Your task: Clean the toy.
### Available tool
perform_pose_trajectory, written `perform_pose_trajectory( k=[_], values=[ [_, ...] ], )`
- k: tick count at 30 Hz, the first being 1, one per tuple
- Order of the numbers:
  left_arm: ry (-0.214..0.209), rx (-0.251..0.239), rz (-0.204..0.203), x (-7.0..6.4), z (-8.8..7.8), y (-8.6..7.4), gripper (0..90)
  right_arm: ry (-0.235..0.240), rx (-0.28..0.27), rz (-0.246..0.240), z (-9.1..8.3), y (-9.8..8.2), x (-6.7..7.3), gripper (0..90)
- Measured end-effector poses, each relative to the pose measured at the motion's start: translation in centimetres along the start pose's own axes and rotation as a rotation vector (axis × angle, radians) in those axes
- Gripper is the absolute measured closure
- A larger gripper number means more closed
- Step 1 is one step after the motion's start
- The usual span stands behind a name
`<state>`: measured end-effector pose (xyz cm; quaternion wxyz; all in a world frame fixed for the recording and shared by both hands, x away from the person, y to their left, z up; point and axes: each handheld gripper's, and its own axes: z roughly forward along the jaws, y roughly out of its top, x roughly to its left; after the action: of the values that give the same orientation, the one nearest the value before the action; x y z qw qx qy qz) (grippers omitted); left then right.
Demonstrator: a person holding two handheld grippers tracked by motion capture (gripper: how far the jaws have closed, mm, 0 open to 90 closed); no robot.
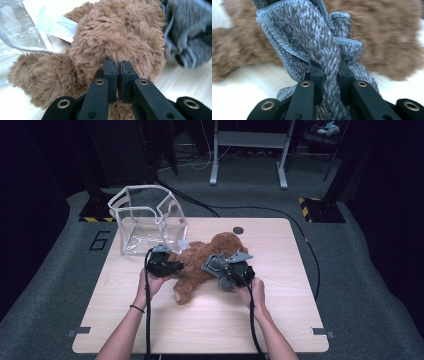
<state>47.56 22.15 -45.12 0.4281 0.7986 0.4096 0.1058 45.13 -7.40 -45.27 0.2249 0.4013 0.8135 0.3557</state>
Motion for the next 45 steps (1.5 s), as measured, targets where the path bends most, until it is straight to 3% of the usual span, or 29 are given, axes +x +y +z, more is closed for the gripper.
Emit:
perform_pose_trajectory(
  k=[11,16,19,25,28,31,32,33,34,37,45],
  values=[
    [-0.001,0.001,0.002,0.2,0.0,0.0,86.3,-0.108,0.044,0.127,0.0,-1.0,-5.8,79.0],
    [-0.005,0.006,0.007,0.2,-0.1,0.0,86.2,-0.140,0.018,0.156,-1.0,-1.7,-7.5,78.9],
    [-0.006,0.006,0.008,0.2,0.0,0.0,86.2,-0.133,-0.014,0.147,-1.9,-1.4,-7.0,78.8],
    [-0.006,0.005,0.009,0.2,0.0,0.0,86.2,-0.044,-0.068,0.048,-2.1,0.6,-3.5,78.6],
    [-0.009,0.009,0.011,0.2,0.0,0.0,86.2,-0.006,-0.064,0.012,-1.3,1.3,-1.6,78.6],
    [-0.009,0.007,0.010,0.2,0.0,0.0,86.2,0.010,-0.032,-0.024,-0.3,1.4,-0.9,78.6],
    [-0.009,0.007,0.010,0.2,0.0,0.0,86.2,0.007,-0.025,-0.001,0.1,1.4,-0.8,78.6],
    [-0.011,0.006,0.010,0.2,0.0,0.0,86.2,0.007,-0.019,-0.007,0.3,1.2,-1.0,78.6],
    [-0.013,0.007,0.011,0.2,0.0,0.0,86.2,0.001,-0.013,0.023,0.5,1.1,-1.2,78.6],
    [-0.015,0.007,0.014,0.2,0.0,0.0,86.2,-0.024,0.005,0.045,0.6,0.6,-2.2,78.7],
    [-0.022,0.012,0.019,0.3,0.0,0.0,86.2,-0.122,0.062,0.113,-0.4,-1.4,-6.3,78.7]
  ],
)
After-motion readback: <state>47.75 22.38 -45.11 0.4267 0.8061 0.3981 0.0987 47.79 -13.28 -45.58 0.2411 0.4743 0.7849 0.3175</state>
